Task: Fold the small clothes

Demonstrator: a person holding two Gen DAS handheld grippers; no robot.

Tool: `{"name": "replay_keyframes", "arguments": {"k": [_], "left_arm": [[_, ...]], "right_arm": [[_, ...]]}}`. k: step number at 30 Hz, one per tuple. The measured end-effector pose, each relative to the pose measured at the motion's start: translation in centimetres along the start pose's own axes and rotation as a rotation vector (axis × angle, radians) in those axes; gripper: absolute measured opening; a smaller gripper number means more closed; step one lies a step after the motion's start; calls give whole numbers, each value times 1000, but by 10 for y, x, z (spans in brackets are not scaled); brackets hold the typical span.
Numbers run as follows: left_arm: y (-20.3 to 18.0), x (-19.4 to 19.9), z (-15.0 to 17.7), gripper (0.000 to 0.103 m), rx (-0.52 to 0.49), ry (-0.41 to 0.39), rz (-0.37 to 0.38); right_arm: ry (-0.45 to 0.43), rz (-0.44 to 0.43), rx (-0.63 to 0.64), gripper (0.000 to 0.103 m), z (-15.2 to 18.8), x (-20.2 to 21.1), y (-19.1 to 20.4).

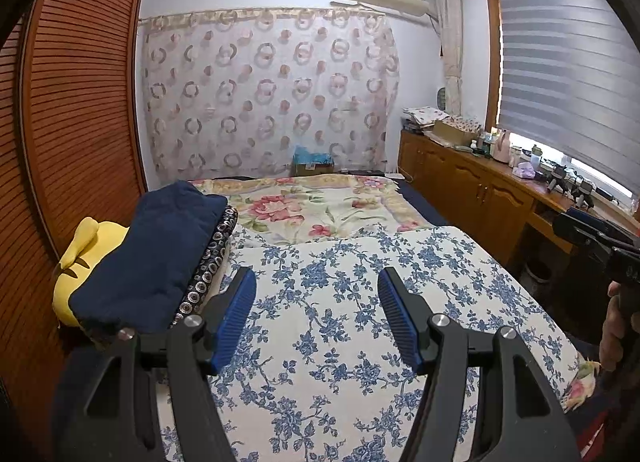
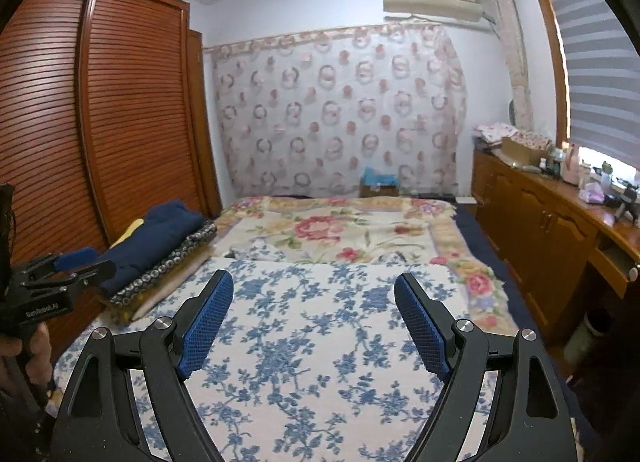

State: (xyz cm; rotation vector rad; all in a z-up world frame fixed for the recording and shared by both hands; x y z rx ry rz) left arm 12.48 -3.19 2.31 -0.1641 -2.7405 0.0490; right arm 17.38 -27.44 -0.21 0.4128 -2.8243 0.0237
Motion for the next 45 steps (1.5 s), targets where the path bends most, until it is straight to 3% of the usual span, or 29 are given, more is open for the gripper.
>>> {"name": "replay_keyframes", "arguments": {"k": [45], "left_arm": [[6,2,0,63,24,-10,-12]], "right_arm": [[1,13,-5,85,10,5,-10]]}}
Point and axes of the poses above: each gripper's, at about its wrist camera, not at the fingertips, and x roughly against the way its jaws point, y to its left, z to its underside, the point moved 6 cm from there along -x, roughly the way its jaws point, and after that the axes turned 4 degrees about -y, right-handed, at the moved point
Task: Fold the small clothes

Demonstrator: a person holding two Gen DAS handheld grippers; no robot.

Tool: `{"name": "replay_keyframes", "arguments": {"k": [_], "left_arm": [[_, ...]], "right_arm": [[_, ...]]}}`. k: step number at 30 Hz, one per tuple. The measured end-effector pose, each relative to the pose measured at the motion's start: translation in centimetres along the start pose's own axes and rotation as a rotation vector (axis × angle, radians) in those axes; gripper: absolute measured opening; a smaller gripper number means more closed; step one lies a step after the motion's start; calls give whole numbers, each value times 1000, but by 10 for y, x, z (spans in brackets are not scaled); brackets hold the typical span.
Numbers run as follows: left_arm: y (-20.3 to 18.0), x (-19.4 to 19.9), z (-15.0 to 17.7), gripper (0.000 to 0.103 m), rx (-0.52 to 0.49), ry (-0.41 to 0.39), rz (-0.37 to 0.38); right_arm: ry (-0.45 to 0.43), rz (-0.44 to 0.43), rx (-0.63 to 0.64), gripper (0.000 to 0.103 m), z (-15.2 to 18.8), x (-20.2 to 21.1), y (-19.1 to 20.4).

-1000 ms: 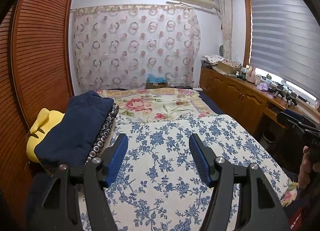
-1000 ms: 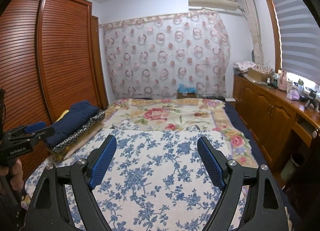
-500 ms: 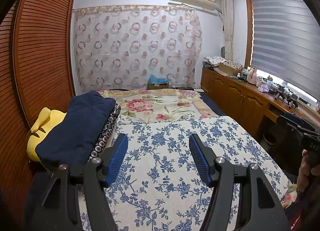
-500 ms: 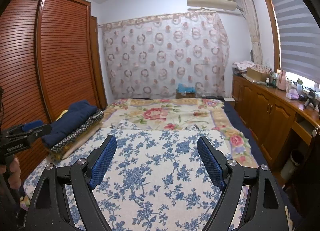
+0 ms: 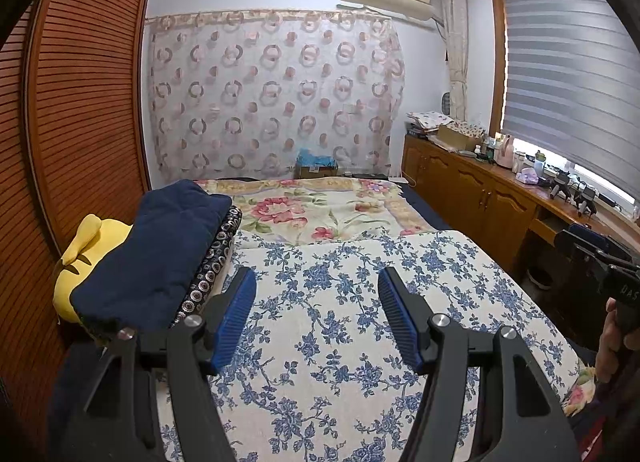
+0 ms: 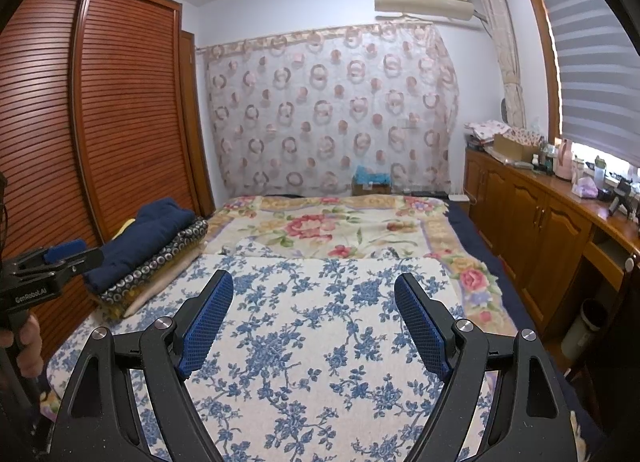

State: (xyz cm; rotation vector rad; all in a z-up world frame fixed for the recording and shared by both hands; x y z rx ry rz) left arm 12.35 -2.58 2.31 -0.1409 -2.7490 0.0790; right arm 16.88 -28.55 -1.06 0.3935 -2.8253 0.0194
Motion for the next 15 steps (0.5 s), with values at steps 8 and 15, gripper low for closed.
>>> {"name": "replay_keyframes", "arguments": {"k": [8,15], "left_arm": [[0,1,0,64,-1,-2,0],[0,1,0,64,-2,-2,-1]], "right_arm": [[-1,2,0,85,0,0,0],[-1,1,0,85,0,0,-1]]}}
Point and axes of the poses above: each gripper's, at about its wrist camera, not at the fingertips, and x roughly against the way its jaws point, y to its left, z to its underside, the point moved 6 cm from there along -x, roughly the way its jaws point, and after that the axes turned 4 degrees about -y, right-handed, at the moved point
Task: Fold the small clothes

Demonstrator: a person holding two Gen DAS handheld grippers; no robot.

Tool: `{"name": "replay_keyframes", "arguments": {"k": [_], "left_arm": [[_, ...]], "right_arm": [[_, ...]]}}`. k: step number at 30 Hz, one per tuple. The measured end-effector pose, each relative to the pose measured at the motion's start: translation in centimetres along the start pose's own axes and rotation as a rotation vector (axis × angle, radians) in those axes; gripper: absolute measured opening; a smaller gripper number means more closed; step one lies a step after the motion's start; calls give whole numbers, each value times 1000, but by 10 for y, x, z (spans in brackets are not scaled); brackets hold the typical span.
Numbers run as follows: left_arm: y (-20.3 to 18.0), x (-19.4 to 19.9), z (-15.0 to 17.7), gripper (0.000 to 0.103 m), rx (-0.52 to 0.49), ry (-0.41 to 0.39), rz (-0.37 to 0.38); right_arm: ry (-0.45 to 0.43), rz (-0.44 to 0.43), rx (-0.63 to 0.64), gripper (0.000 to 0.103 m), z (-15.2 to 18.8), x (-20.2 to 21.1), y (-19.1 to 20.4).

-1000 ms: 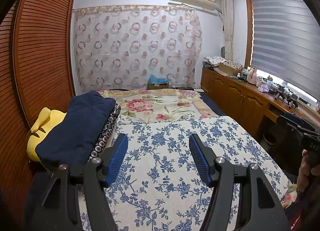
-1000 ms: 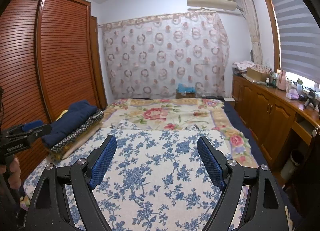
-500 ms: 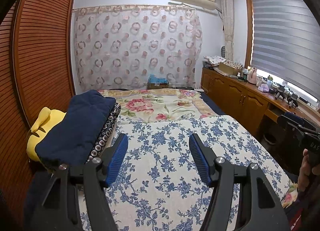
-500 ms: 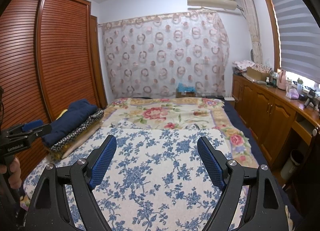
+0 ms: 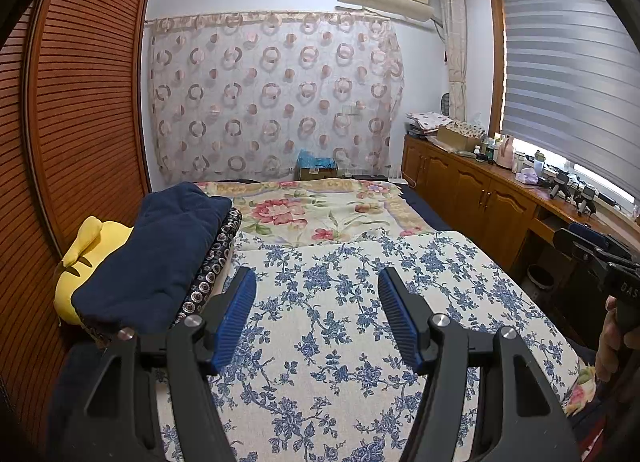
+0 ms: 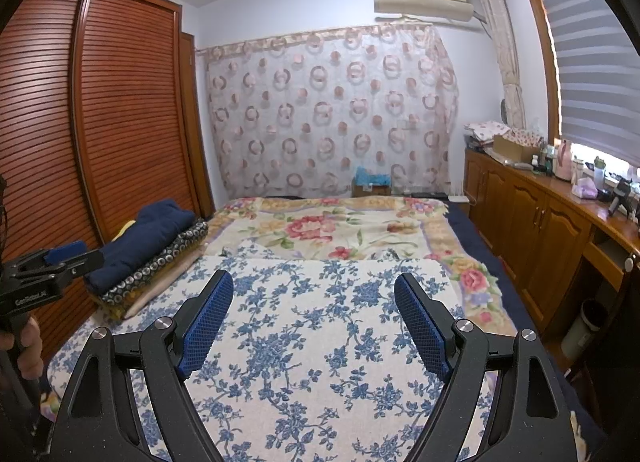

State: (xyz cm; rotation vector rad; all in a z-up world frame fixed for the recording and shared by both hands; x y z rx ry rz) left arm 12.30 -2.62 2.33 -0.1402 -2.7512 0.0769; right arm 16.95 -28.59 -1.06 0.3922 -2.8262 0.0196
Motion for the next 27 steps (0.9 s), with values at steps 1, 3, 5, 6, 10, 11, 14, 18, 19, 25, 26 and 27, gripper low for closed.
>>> {"name": "replay_keyframes", "arguments": {"k": [1,3,5,6,10,11,14,18,19,25,26,27], "left_arm": [[0,0,0,64,0,0,1],[0,1,0,63,-1,-1,2],[0,1,0,63,-1,-1,1],[0,1,0,63,-1,-1,1],[0,2,-1,64,-1,-3,2],[0,2,-1,64,-1,-3,2],[0,2,-1,64,-2,-3,2],[0,2,0,64,-1,-3,2],[0,2,0,64,-1,-3,2],[0,2,1,64,-2,-4,2],[0,2,1,64,-2,-4,1],[0,1,1,64,-1,-4,1]], "right_arm": [[0,0,0,85,0,0,0],[0,0,0,85,0,0,0],[0,1,-1,85,1,0,-1],[0,0,-1,85,0,0,-1],[0,-1,-1,85,0,0,-1],[-1,-1,-1,85,1,0,-2],[-2,-2,-1,85,1,0,-2],[0,-1,-1,85,1,0,-2],[-1,-1,-1,85,1,0,-2],[-2,-1,0,85,1,0,-2],[-2,0,-1,85,1,0,-2],[-2,0,-2,85,2,0,-3]]}}
Point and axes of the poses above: each gripper's, at about its wrist camera, not at the fingertips, and x roughly against the way its jaws point, y to its left, z to its underside, the point moved 6 cm from there along -x, roughly the way its jaws point, and after that the axes turned 4 degrees about -y, right-handed, at the moved point
